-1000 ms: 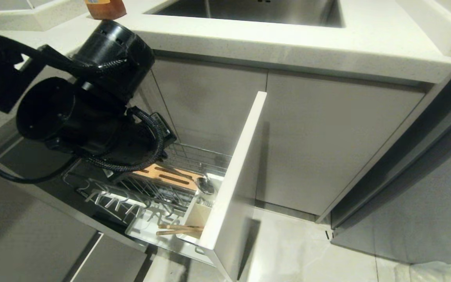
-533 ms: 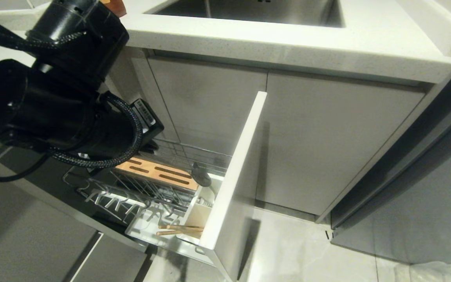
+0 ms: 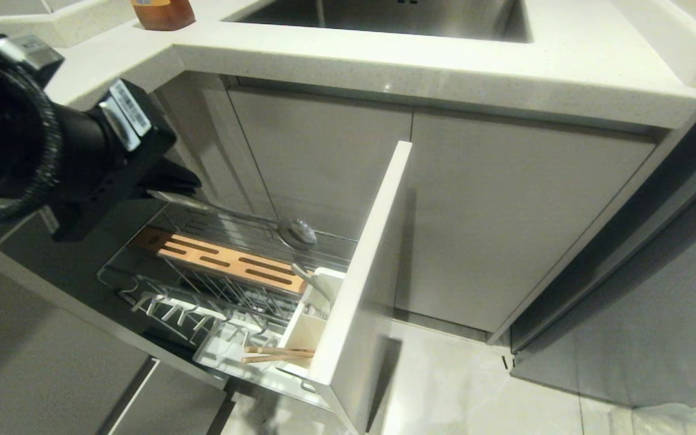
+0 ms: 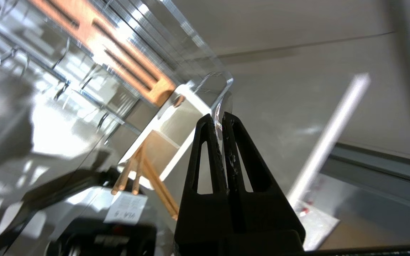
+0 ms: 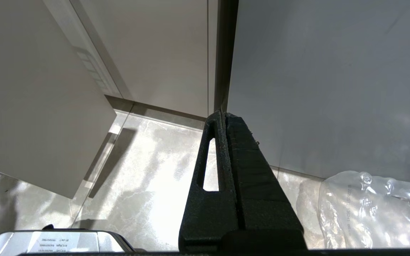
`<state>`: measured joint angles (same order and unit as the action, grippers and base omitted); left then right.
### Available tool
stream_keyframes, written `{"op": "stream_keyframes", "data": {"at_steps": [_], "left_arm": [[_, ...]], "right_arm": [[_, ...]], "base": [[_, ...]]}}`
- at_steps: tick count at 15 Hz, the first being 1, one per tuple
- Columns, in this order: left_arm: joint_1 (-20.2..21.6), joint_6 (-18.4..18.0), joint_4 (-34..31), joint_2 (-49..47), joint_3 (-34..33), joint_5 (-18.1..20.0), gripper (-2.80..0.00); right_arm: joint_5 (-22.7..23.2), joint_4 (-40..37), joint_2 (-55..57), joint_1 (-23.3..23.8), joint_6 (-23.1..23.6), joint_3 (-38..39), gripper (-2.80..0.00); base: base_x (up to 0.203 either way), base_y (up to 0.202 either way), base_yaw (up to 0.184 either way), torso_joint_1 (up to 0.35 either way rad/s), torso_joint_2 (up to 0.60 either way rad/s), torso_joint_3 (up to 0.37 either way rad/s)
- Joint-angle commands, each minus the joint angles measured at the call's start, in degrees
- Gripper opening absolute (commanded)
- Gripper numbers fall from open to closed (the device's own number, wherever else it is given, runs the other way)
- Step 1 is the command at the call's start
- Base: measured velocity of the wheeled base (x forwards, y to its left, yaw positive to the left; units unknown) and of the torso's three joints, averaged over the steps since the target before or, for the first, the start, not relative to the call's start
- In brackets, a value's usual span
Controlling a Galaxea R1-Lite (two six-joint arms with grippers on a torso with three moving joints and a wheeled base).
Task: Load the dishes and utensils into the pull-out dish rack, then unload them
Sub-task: Take the spoon out of the cupboard
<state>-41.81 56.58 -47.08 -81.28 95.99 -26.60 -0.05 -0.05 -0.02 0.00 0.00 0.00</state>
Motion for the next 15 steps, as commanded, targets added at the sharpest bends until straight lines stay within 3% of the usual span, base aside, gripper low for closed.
{"op": "stream_keyframes", "data": {"at_steps": [1, 4, 7, 10, 15], "left_arm": [[0.1, -0.9, -0.2, 5.4, 1.8, -0.3, -2.8], [2.4, -3.9, -0.2, 9.8, 5.4, -0.4, -2.8], [8.8, -7.4, -0.1, 12.9, 9.4, -0.4, -2.8], [17.8, -11.0, 0.1, 15.5, 12.2, -0.2, -2.8], [37.6, -14.9, 0.3, 20.4, 13.5, -0.2, -2.8]], "right_arm": [[0.0, 0.0, 0.0, 0.0, 0.0, 0.0, -2.8], [0.0, 0.0, 0.0, 0.0, 0.0, 0.0, -2.8], [0.0, 0.0, 0.0, 0.0, 0.0, 0.0, -2.8], [0.0, 0.0, 0.0, 0.0, 0.0, 0.0, -2.8], [0.0, 0.0, 0.0, 0.0, 0.0, 0.0, -2.8]], "base": [[0.0, 0.0, 0.0, 0.0, 0.0, 0.0], [0.0, 0.0, 0.0, 0.0, 0.0, 0.0], [0.0, 0.0, 0.0, 0.0, 0.0, 0.0], [0.0, 0.0, 0.0, 0.0, 0.0, 0.0], [0.0, 0.0, 0.0, 0.0, 0.0, 0.0]]}}
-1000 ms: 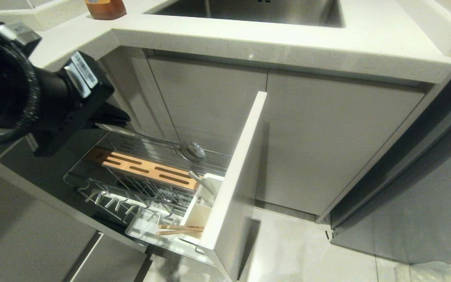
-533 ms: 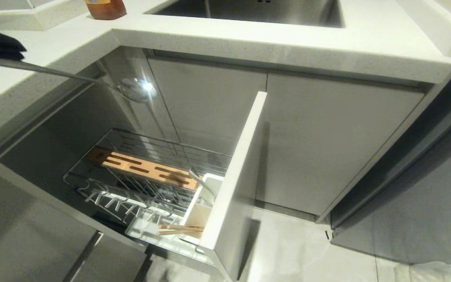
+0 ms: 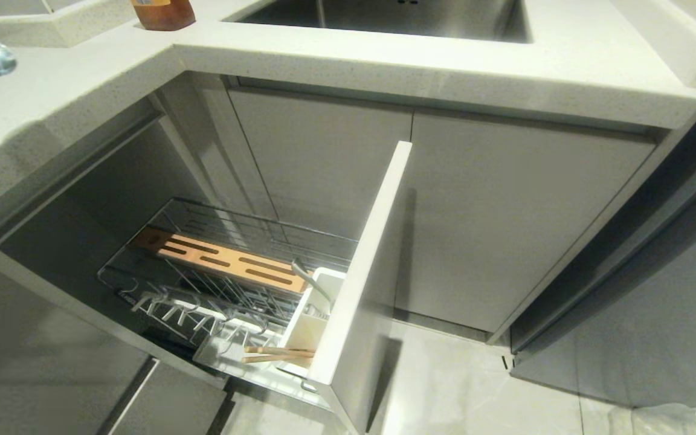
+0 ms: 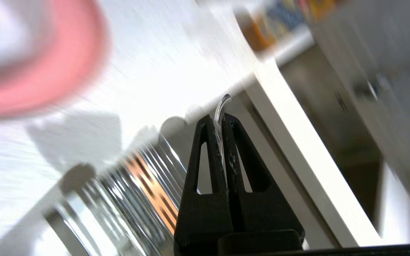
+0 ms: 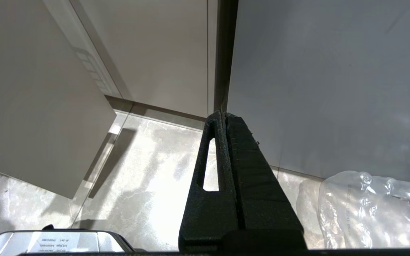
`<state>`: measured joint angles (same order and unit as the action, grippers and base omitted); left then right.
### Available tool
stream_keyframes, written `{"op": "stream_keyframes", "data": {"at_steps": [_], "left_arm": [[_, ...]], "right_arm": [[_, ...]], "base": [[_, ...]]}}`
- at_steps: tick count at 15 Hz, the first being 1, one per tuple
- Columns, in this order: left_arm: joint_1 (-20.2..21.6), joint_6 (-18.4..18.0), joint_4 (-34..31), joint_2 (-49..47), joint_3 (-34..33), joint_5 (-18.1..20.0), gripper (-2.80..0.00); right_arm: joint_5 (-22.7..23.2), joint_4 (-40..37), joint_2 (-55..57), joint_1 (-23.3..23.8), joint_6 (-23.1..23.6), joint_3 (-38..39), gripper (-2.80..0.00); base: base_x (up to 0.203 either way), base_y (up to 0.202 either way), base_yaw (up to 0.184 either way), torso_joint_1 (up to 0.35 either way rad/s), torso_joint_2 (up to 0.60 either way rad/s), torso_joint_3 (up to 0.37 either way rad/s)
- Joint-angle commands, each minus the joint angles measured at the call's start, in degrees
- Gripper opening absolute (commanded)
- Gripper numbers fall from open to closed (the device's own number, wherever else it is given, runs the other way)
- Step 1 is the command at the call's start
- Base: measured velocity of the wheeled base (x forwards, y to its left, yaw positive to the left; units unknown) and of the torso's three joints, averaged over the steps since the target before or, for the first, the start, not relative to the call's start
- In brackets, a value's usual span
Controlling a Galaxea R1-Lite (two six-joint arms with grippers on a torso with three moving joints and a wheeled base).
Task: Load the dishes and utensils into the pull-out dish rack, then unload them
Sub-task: Take the spoon out of the cupboard
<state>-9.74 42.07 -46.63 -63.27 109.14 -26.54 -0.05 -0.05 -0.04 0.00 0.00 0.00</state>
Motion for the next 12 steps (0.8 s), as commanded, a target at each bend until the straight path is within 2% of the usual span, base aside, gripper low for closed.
{"op": "stream_keyframes", "data": {"at_steps": [1, 7, 10, 12], "left_arm": [[8.5, -1.4, 0.1, 3.2, 0.5, -0.2, -2.8], [32.7, -4.7, 6.7, 3.9, -0.1, 0.5, -2.8], [47.0, -4.8, 9.6, 1.5, -0.3, 4.4, -2.8], [54.5, -4.6, 13.1, -0.8, -1.9, 8.4, -2.8]], "right_arm": [[0.0, 0.0, 0.0, 0.0, 0.0, 0.0, -2.8], [0.0, 0.0, 0.0, 0.0, 0.0, 0.0, -2.8], [0.0, 0.0, 0.0, 0.0, 0.0, 0.0, -2.8], [0.0, 0.0, 0.0, 0.0, 0.0, 0.0, -2.8]], "base": [[0.0, 0.0, 0.0, 0.0, 0.0, 0.0], [0.0, 0.0, 0.0, 0.0, 0.0, 0.0], [0.0, 0.0, 0.0, 0.0, 0.0, 0.0], [0.0, 0.0, 0.0, 0.0, 0.0, 0.0]]}}
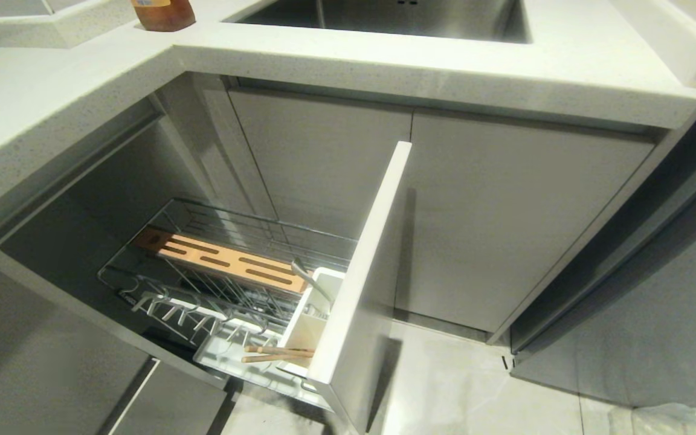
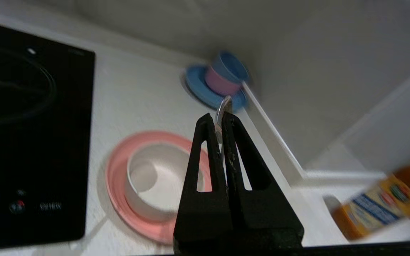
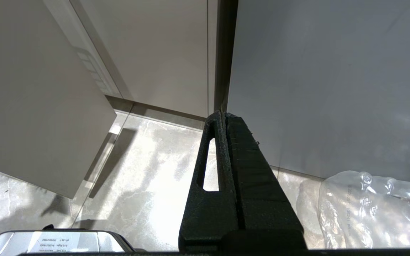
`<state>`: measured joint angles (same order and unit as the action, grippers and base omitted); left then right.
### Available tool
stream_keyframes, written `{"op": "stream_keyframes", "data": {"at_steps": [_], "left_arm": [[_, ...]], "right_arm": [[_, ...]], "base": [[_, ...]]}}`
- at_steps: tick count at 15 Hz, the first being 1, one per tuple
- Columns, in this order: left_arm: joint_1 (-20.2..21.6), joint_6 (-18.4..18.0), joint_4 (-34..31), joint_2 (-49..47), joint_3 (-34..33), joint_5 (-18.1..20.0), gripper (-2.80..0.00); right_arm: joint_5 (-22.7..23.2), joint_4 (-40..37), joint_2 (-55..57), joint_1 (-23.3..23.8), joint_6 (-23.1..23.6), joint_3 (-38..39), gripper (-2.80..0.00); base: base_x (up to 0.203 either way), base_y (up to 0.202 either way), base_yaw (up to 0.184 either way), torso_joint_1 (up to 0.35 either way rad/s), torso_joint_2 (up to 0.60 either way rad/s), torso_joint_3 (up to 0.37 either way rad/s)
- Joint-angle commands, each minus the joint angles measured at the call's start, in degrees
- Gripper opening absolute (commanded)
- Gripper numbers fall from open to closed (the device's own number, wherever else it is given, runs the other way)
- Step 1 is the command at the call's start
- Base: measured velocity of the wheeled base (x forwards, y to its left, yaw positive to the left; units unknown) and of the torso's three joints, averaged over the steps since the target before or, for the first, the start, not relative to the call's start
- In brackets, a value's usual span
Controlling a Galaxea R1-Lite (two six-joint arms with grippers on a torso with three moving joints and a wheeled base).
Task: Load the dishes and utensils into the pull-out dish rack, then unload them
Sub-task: Take the spoon out of the cupboard
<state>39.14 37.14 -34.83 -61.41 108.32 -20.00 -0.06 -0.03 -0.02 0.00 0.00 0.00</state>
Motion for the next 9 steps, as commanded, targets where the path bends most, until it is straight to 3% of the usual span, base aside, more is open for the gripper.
{"op": "stream_keyframes", "data": {"at_steps": [1, 6, 9], "left_arm": [[7.6, 0.5, 3.6, -3.7, -3.4, 4.2, -2.8], [14.0, 3.2, 21.7, -7.4, -14.4, 11.7, -2.8], [14.6, 4.9, 28.8, -8.5, -19.6, 13.7, -2.8]], "right_arm": [[0.1, 0.0, 0.0, 0.0, 0.0, 0.0, -2.8], [0.0, 0.0, 0.0, 0.0, 0.0, 0.0, -2.8], [0.0, -0.1, 0.0, 0.0, 0.0, 0.0, -2.8]], "base": [[0.0, 0.0, 0.0, 0.0, 0.0, 0.0], [0.0, 0.0, 0.0, 0.0, 0.0, 0.0], [0.0, 0.0, 0.0, 0.0, 0.0, 0.0]]}}
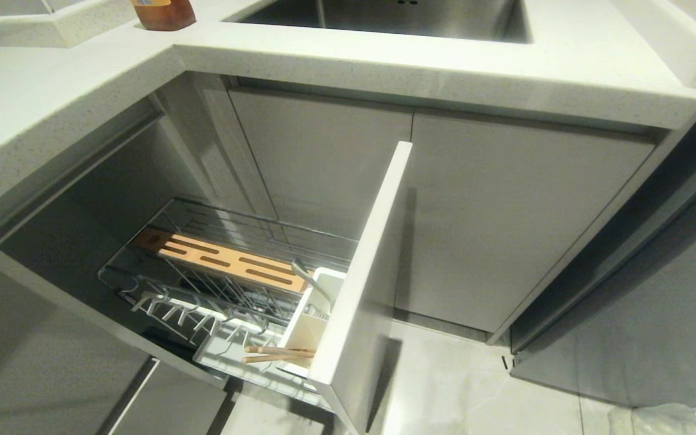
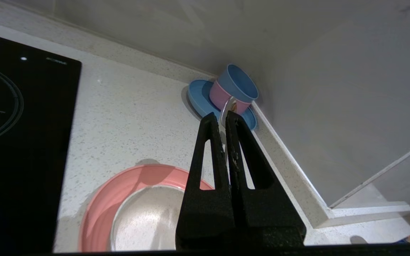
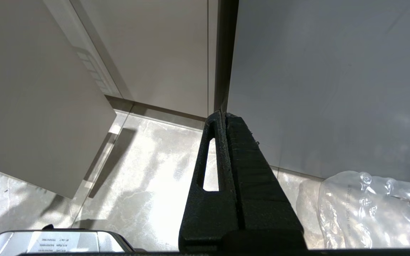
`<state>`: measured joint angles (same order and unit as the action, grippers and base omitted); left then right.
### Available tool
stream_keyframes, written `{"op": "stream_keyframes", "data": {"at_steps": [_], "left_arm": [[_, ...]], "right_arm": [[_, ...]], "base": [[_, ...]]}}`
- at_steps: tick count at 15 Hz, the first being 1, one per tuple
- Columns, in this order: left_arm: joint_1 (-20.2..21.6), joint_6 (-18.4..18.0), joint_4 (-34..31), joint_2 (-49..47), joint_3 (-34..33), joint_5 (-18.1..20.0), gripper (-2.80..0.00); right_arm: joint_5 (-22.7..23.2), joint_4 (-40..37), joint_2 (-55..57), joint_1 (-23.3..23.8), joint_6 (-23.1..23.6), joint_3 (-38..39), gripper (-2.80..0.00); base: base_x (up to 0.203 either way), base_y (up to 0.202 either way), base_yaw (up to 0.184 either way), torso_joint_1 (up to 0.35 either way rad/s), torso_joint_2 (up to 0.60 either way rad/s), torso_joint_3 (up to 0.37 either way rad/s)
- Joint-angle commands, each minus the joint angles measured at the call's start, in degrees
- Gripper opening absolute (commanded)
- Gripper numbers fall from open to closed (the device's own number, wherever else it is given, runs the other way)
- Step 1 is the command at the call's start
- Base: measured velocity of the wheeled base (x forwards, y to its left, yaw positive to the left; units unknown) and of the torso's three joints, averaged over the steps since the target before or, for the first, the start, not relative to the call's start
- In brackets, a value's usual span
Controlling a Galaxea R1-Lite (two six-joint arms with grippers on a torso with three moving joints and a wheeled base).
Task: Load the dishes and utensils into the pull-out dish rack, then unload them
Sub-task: Take the spoon out of the cupboard
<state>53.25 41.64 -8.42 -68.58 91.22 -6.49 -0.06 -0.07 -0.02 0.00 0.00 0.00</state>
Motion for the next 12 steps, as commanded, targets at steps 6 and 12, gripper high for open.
{"op": "stream_keyframes", "data": {"at_steps": [6, 12], "left_arm": [[1.0, 0.5, 11.3, -1.0, -12.8, 1.4, -2.8], [1.0, 1.7, 11.6, 2.8, -19.3, 4.3, -2.8]], "right_arm": [[0.0, 0.1, 0.0, 0.0, 0.0, 0.0, -2.8], [0.0, 0.0, 0.0, 0.0, 0.0, 0.0, -2.8]], "base": [[0.0, 0.0, 0.0, 0.0, 0.0, 0.0], [0.0, 0.0, 0.0, 0.0, 0.0, 0.0]]}}
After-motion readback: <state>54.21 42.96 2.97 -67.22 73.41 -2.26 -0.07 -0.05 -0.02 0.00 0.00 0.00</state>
